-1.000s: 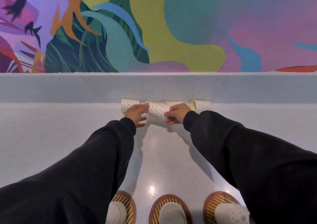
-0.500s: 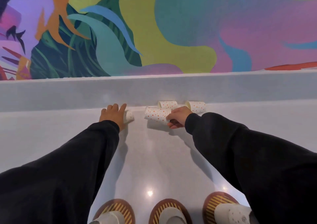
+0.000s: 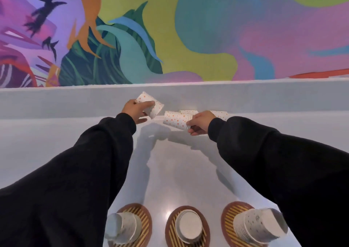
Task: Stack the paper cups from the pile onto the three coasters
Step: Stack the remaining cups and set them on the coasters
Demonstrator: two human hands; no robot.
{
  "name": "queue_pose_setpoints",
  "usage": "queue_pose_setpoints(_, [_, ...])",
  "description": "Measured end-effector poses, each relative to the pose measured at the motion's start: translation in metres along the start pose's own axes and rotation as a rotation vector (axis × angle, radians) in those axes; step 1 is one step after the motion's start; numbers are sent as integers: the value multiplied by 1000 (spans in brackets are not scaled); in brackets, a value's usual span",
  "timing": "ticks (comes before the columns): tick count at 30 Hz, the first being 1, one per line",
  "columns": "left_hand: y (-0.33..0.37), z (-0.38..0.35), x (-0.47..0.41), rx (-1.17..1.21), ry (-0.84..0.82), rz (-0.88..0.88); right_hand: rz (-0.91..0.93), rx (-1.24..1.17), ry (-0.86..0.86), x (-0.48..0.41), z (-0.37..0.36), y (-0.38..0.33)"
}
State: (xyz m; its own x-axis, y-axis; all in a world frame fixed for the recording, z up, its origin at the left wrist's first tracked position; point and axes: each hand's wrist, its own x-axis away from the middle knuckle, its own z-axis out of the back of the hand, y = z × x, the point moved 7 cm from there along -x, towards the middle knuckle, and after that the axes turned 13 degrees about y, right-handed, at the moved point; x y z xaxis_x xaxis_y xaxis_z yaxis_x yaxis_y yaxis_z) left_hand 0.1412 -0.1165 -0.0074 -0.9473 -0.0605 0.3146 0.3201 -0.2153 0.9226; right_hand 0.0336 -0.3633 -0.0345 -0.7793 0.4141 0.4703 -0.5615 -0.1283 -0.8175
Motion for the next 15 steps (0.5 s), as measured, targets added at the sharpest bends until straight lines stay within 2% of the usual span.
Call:
queue_pose_setpoints(4, [17,-8,60,83,-101,-21,32,-111,-43,39,3,-15])
queue_pose_setpoints(12, [36,-19,156,196,-195,-116,191,-270,-145,123,15,-43])
queue_pose_setpoints(15, [33,-18,182,277,-223,-91,215,-328,-186,152,16,-43])
